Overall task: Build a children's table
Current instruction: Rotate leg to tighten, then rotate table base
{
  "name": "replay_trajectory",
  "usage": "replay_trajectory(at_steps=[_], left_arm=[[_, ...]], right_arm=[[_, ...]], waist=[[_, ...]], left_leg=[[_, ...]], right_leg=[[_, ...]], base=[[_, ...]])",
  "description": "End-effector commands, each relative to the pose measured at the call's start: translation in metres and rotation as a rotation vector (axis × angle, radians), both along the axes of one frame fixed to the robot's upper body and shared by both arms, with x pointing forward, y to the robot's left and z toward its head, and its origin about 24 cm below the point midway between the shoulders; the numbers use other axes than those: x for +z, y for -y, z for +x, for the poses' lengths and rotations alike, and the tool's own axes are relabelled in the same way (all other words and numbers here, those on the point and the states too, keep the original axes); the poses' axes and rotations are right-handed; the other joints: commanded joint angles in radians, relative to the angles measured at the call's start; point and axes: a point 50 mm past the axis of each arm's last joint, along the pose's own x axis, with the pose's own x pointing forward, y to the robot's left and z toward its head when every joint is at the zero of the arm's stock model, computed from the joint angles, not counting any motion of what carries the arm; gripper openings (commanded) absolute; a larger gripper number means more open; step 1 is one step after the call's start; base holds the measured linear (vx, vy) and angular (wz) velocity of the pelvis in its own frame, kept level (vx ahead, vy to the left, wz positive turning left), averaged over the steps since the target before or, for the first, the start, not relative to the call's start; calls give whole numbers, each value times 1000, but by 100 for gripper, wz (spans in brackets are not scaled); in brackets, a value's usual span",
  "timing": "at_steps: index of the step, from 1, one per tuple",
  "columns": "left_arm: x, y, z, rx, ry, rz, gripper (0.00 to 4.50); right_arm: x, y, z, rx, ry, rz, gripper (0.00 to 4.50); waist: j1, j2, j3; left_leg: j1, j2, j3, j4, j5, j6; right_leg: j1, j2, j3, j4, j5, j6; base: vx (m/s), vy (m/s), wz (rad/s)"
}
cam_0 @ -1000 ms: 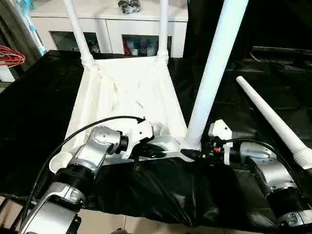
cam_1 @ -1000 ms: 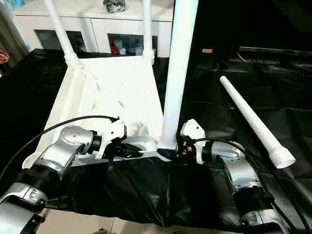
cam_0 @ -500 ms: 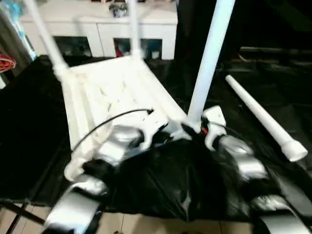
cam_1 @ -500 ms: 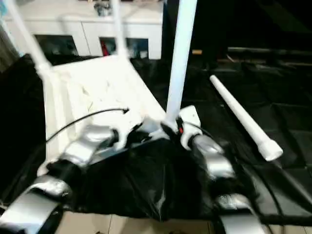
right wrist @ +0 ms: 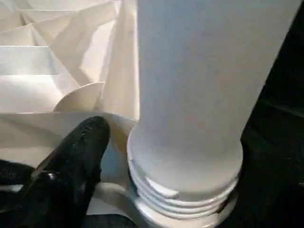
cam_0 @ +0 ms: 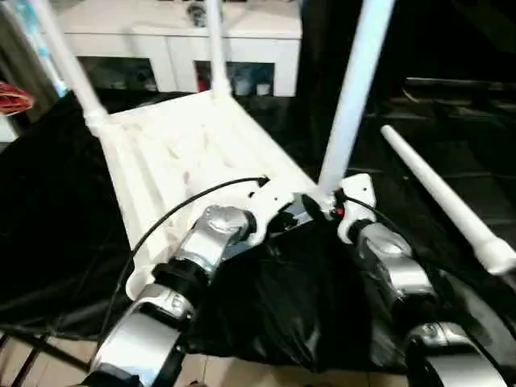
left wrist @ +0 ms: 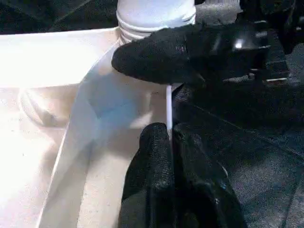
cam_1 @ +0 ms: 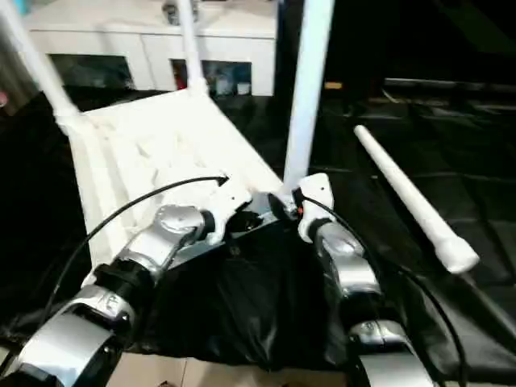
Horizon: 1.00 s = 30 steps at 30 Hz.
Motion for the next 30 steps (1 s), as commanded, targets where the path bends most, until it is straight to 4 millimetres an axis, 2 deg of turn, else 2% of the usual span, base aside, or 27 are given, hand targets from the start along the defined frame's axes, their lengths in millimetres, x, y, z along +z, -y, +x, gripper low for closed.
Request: replay_trajectory(at_steps=[1,2,3,5,6,7,10,11,13,14,16,18,19,20,22,24,25,26,27,28,29,30], left_arm=[[12,13,-2,-37,25,-103,28],[13,13,-2,-36,23,-112,28],[14,12,-2,-35,21,-126,45],[19,8,0,-15,29,-157,59],[22,1,2,-2,45,-161,63],[23,-3,3,5,55,-161,63],[29,-21,6,56,99,-155,88],[33,-37,12,130,135,-148,98],[36,-52,15,187,156,-143,103],[42,-78,21,292,201,-117,103],[46,-95,25,358,228,-99,103],[55,-133,29,512,292,-22,103],[58,-144,30,553,311,3,103],[62,-168,28,629,321,64,103],[63,-183,26,663,324,126,103],[63,-188,25,673,325,150,103],[59,-206,20,713,314,245,103],[57,-215,17,737,307,288,87],[55,-220,15,754,303,323,77],[54,-222,14,752,299,336,69],[49,-223,10,727,279,368,69],[47,-222,9,714,271,367,66]], right_arm=[[10,3,-6,44,38,33,423],[11,4,-7,45,45,37,423],[13,7,-8,46,55,43,426],[19,12,-13,61,78,62,426],[22,14,-16,78,90,80,426],[24,16,-18,90,98,92,426],[28,20,-25,126,106,106,426],[28,23,-28,141,99,111,426],[29,25,-32,160,88,122,426],[29,26,-38,210,77,110,426],[29,26,-42,242,70,102,426],[28,26,-53,323,32,96,426],[28,26,-57,348,18,94,426],[24,27,-64,378,-23,70,426],[21,27,-68,393,-44,52,426],[20,27,-69,398,-51,46,426],[13,27,-70,393,-94,10,426],[10,27,-69,374,-118,-10,408],[7,27,-67,356,-133,-26,397],[7,27,-66,348,-134,-30,389],[7,26,-61,316,-137,-37,386],[7,25,-59,305,-136,-38,377]], waist=[[2,-22,-63],[5,-22,-63],[4,-25,-63],[9,-24,-68],[10,-31,-69],[13,-28,-70],[8,-32,-66],[5,-32,-65],[1,-29,-62],[0,-29,-62],[1,-26,-62],[0,-24,-62],[-1,-22,-60],[-1,-22,-60],[-1,-19,-59],[0,-19,-58],[3,-20,-58],[6,-20,-57],[2,-19,-56],[2,-18,-58],[0,-23,-58],[0,-20,-58]], left_leg=[[7,23,-2,-64,-193,99],[6,24,-2,-64,-184,102],[-1,23,-3,-65,-167,109],[-3,26,-4,-62,-144,117],[-4,28,-4,-62,-137,120],[-5,30,-5,-60,-127,129],[-9,28,-4,-60,-130,138],[-10,26,-3,-60,-134,134],[-9,24,-3,-61,-147,129],[-6,24,-2,-61,-156,121],[-6,25,-4,-62,-158,112],[-5,26,-6,-63,-166,105],[-5,27,-6,-64,-174,101],[-3,27,-6,-65,-176,98],[-1,27,-6,-66,-179,85],[0,27,-6,-66,-187,75],[3,28,-5,-66,-191,70],[4,29,-5,-67,-192,66],[-4,27,-7,-69,-187,59],[0,27,-7,-69,-189,52],[-2,27,-8,-70,-184,49],[-1,26,-8,-70,-188,45]], right_leg=[[47,-52,45,-73,-291,-196],[49,-52,46,-72,-281,-195],[54,-52,45,-66,-266,-200],[53,-55,44,-61,-242,-210],[53,-56,44,-60,-228,-213],[53,-55,45,-54,-196,-220],[54,-55,44,-54,-200,-216],[54,-54,43,-55,-212,-211],[53,-51,42,-60,-240,-198],[50,-50,42,-63,-265,-189],[49,-48,42,-59,-262,-178],[49,-46,41,-59,-261,-169],[48,-45,41,-59,-267,-161],[47,-45,41,-60,-271,-161],[43,-45,42,-60,-278,-160],[41,-46,43,-62,-289,-163],[38,-48,45,-63,-295,-168],[36,-47,45,-62,-296,-169],[42,-46,45,-57,-293,-166],[40,-48,46,-58,-293,-163],[41,-48,46,-58,-292,-164],[40,-49,46,-57,-295,-167]], base=[[0,0,0],[0,0,0],[0,0,0],[0,0,0],[0,0,0],[0,0,0],[0,0,0],[0,0,0],[0,0,0],[0,0,0],[0,0,0],[0,0,0],[0,0,0],[0,0,0],[0,0,0],[0,0,0],[0,0,0],[0,0,0],[0,0,0],[0,0,0],[0,0,0],[0,0,0]])
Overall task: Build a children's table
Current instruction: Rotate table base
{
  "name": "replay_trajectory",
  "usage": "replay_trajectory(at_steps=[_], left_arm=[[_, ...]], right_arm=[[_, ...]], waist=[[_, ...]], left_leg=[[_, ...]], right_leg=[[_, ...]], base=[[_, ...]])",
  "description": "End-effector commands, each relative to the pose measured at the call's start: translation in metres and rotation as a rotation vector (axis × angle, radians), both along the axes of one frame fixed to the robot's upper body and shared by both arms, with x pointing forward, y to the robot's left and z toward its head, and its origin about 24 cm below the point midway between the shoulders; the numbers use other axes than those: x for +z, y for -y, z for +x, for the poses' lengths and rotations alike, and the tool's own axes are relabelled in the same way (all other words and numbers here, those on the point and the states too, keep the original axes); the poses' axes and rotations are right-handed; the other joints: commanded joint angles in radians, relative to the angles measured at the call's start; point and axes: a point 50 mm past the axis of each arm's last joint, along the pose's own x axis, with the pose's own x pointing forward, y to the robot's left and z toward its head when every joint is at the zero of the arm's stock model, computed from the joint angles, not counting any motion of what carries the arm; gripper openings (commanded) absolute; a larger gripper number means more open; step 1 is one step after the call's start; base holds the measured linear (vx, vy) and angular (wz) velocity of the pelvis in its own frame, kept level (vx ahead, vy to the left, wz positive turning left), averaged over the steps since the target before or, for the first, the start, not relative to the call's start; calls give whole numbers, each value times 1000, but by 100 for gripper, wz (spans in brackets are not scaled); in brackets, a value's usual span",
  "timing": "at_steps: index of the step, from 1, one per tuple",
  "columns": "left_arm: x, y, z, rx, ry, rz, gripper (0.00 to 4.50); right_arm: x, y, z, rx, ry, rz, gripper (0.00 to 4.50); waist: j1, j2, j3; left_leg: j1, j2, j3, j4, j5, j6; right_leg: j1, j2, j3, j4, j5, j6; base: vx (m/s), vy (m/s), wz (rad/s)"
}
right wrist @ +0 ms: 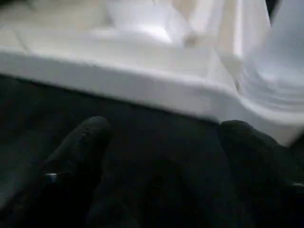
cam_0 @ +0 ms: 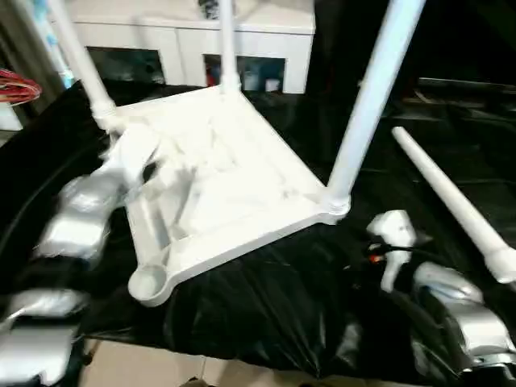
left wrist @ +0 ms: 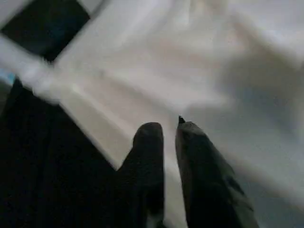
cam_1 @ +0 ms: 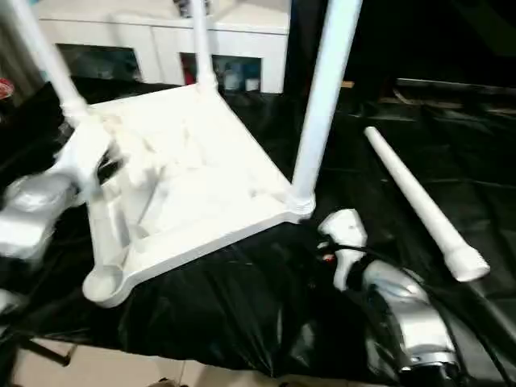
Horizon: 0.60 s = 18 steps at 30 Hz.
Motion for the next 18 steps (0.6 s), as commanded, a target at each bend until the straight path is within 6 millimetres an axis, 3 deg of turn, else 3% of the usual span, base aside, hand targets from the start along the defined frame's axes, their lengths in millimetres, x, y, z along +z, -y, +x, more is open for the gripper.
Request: replay_trajectory(at_steps=[1,5,12,15,16,18], left_arm=[[-5,9,-2,-62,-38,11,39],[-20,16,-9,-108,-125,2,21],[-29,23,-22,-233,-265,30,0],[-32,32,-29,-329,-343,15,0],[-32,39,-33,-387,-364,-13,0],[-32,44,-35,-424,-376,-34,0]], right_arm=[[4,-4,10,-43,15,-21,352],[1,-11,26,-114,6,-51,331],[-5,-35,35,-69,-20,-66,262],[-9,-44,39,-41,-26,-89,243],[-9,-47,43,-49,-20,-94,230],[-9,-48,45,-53,-20,-95,214]], waist=[[2,0,-64],[1,8,-65],[-1,5,-69],[-3,6,-66],[0,10,-67],[-1,8,-65]], left_leg=[[12,24,-11,-72,-193,39],[15,24,-10,-71,-197,17],[13,23,-10,-69,-166,23],[14,25,-9,-71,-177,15],[19,25,-7,-70,-182,8],[16,24,-8,-72,-189,4]], right_leg=[[44,-51,46,-61,-287,-176],[44,-49,48,-53,-222,-206],[51,-50,48,-42,-150,-231],[51,-53,51,-42,-168,-242],[47,-52,51,-41,-169,-244],[49,-51,51,-42,-173,-242]], base=[[0,0,0],[0,0,0],[0,0,0],[0,0,0],[0,0,0],[0,0,0]])
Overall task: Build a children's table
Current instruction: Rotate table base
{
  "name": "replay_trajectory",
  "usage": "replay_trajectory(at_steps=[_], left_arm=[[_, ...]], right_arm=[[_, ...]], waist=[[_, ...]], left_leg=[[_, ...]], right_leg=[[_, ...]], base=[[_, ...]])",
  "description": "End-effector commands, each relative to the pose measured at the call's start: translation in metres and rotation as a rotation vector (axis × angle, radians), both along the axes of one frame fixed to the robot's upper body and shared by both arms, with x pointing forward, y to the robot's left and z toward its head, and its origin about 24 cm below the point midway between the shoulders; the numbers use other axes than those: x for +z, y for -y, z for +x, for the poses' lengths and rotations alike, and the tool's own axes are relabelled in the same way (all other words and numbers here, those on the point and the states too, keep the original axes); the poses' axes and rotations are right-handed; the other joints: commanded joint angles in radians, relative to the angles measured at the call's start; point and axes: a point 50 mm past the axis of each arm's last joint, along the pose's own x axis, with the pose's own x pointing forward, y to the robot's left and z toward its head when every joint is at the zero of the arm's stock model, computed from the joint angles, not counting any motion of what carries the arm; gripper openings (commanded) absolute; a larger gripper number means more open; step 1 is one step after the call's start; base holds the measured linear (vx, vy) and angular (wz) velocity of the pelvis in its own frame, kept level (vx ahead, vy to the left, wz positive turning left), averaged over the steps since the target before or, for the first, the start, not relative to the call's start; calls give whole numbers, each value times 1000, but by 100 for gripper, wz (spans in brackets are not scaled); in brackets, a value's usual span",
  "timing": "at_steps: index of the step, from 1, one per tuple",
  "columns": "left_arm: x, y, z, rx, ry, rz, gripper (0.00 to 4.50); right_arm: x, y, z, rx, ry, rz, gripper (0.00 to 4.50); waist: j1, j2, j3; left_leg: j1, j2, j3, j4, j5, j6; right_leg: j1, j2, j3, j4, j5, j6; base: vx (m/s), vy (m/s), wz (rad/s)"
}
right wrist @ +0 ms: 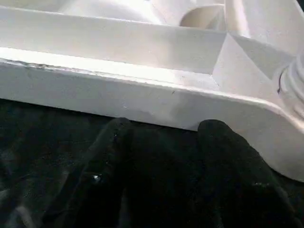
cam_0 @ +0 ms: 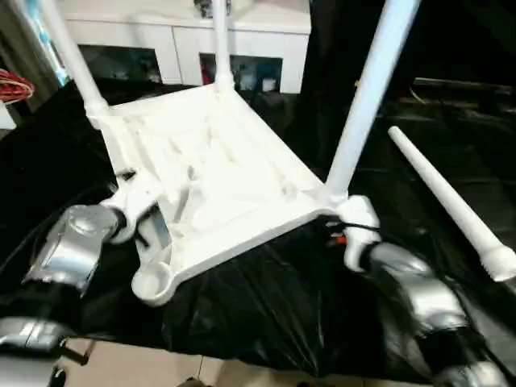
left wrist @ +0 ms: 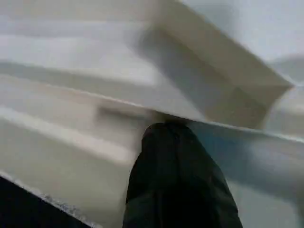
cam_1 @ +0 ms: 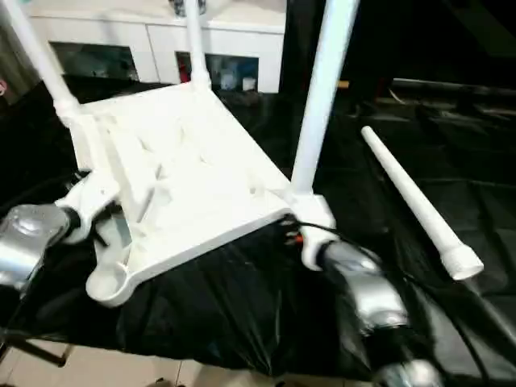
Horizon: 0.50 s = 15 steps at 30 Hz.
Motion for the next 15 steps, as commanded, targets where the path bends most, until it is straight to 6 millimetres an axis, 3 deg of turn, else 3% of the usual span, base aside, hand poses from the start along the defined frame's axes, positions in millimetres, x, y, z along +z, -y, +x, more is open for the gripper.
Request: replay_trajectory(at_steps=[1,4,5,7,9,11,12,13,15], left_arm=[[-7,30,-13,-189,-111,-105,0],[-9,47,-24,-314,-178,-170,0],[-10,52,-26,-336,-190,-187,0],[-12,69,-28,-406,-206,-222,0],[-13,78,-29,-435,-221,-250,0],[-14,86,-29,-457,-228,-269,0],[-15,103,-25,-484,-202,-289,0],[-15,108,-23,-489,-192,-291,0],[-17,119,-19,-497,-172,-297,0]], right_arm=[[4,-9,7,1,20,13,198],[6,-13,11,-1,32,21,177],[7,-13,12,-4,37,22,172],[8,-15,15,-8,46,26,165],[8,-16,16,-4,47,22,140],[8,-16,17,-2,48,21,131],[8,-16,18,-8,57,20,121],[8,-16,18,-10,58,20,110],[8,-15,18,-14,60,20,94]], waist=[[-1,11,-65],[-2,11,-65],[1,10,-65],[-1,5,-64],[-3,4,-63],[-6,2,-62],[-5,3,-62],[-4,2,-62],[-3,0,-63]], left_leg=[[17,25,-9,-75,-208,-2],[18,27,-8,-76,-208,-7],[24,25,-4,-73,-208,-7],[15,23,-5,-75,-202,-5],[15,22,-5,-75,-207,-4],[15,21,-4,-75,-217,-3],[16,21,-4,-74,-220,-4],[22,21,-1,-72,-226,-4],[20,19,0,-71,-229,-3]], right_leg=[[49,-54,50,-45,-194,-236],[46,-52,52,-44,-191,-242],[43,-50,53,-43,-178,-245],[50,-51,54,-42,-193,-235],[51,-52,55,-46,-221,-222],[50,-52,56,-50,-254,-212],[49,-51,57,-51,-261,-210],[44,-49,58,-55,-271,-207],[45,-47,60,-55,-272,-204]], base=[[0,0,0],[0,0,0],[0,0,0],[0,0,0],[0,0,0],[0,0,0],[0,0,0],[0,0,0],[0,0,0]])
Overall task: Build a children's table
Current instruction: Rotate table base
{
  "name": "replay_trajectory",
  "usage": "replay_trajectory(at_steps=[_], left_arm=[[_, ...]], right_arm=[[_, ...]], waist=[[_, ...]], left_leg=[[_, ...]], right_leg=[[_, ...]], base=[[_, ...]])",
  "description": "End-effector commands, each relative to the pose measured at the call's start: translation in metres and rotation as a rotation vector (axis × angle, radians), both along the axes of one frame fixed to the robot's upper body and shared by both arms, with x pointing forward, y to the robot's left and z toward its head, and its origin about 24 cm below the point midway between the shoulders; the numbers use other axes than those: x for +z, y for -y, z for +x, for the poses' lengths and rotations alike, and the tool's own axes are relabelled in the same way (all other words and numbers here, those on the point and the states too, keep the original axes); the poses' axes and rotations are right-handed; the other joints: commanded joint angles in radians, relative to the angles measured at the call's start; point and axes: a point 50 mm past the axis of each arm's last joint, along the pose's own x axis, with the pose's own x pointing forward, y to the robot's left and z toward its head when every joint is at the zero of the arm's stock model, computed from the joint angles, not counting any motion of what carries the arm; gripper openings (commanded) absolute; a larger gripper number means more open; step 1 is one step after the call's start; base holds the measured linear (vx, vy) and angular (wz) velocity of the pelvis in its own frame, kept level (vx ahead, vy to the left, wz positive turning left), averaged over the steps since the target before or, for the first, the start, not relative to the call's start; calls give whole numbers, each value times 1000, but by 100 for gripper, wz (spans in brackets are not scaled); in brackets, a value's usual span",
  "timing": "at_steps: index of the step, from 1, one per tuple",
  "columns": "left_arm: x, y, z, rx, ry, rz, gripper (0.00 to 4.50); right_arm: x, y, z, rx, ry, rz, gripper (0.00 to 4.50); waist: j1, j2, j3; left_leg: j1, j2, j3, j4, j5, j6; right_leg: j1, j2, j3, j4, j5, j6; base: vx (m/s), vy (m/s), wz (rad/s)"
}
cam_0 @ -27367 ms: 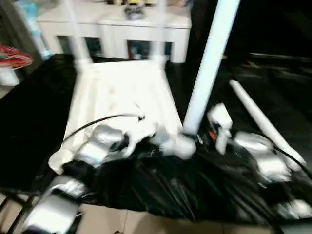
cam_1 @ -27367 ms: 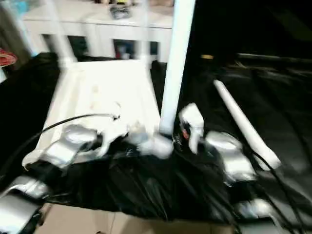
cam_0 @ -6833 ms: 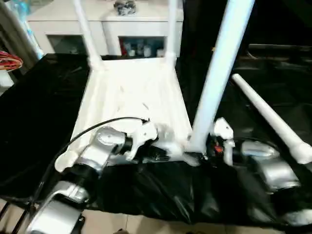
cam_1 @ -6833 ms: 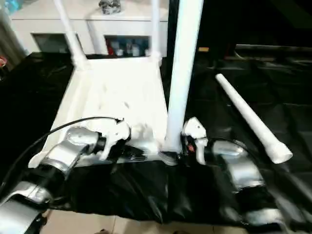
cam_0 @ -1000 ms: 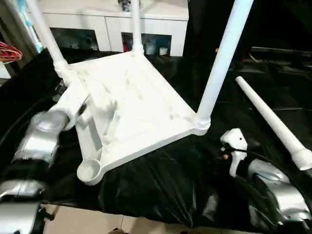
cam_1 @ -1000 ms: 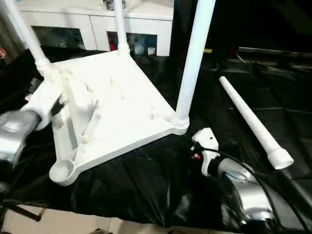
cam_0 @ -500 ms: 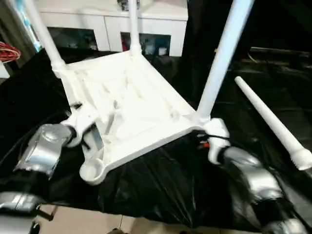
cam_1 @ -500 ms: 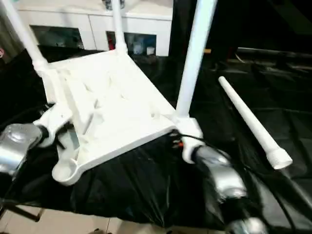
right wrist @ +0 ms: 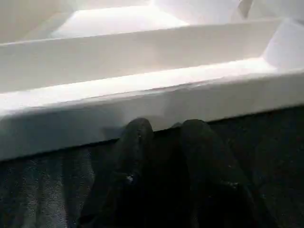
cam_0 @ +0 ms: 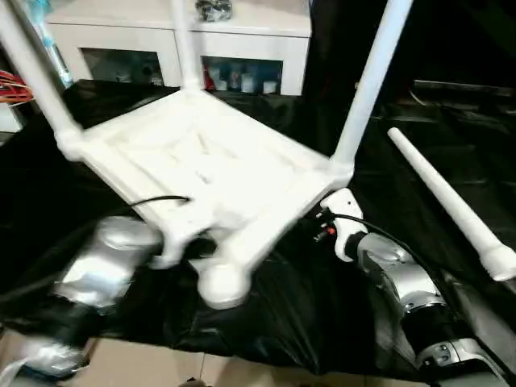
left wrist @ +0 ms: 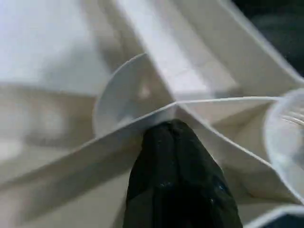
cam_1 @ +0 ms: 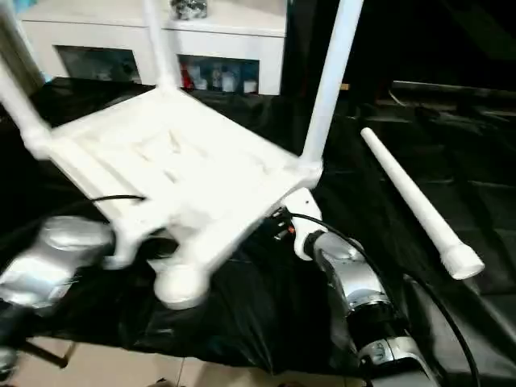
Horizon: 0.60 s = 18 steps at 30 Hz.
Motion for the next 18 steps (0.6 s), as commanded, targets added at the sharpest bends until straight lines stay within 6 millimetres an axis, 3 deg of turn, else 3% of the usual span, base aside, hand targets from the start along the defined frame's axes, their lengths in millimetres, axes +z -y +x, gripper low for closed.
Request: replay_trajectory(at_steps=[1,6,9,14,18], left_arm=[[-3,29,0,-88,11,-47,0],[-5,62,4,-111,30,-112,0],[-7,77,10,-86,61,-125,0],[-1,80,20,-30,151,-158,0],[7,74,23,-28,225,-212,0]], right_arm=[[10,-9,5,28,40,24,86],[9,-3,2,15,46,21,51],[11,5,2,-17,61,17,26],[25,24,3,-83,110,0,8],[38,42,8,-188,127,-9,8]], waist=[[-4,-1,-62],[-10,-6,-64],[-8,-4,-69],[-11,-8,-72],[-12,-9,-70]], left_leg=[[5,19,-14,-73,-223,0],[3,16,-13,-69,-224,15],[1,17,-14,-65,-196,29],[-2,16,-13,-61,-165,61],[2,17,-11,-61,-177,65]], right_leg=[[50,-47,44,-64,-278,-196],[50,-46,45,-71,-305,-183],[54,-46,45,-65,-259,-192],[58,-42,43,-61,-192,-209],[53,-41,43,-65,-221,-215]], base=[[0,0,0],[0,0,0],[0,0,0],[0,0,0],[0,0,0]])
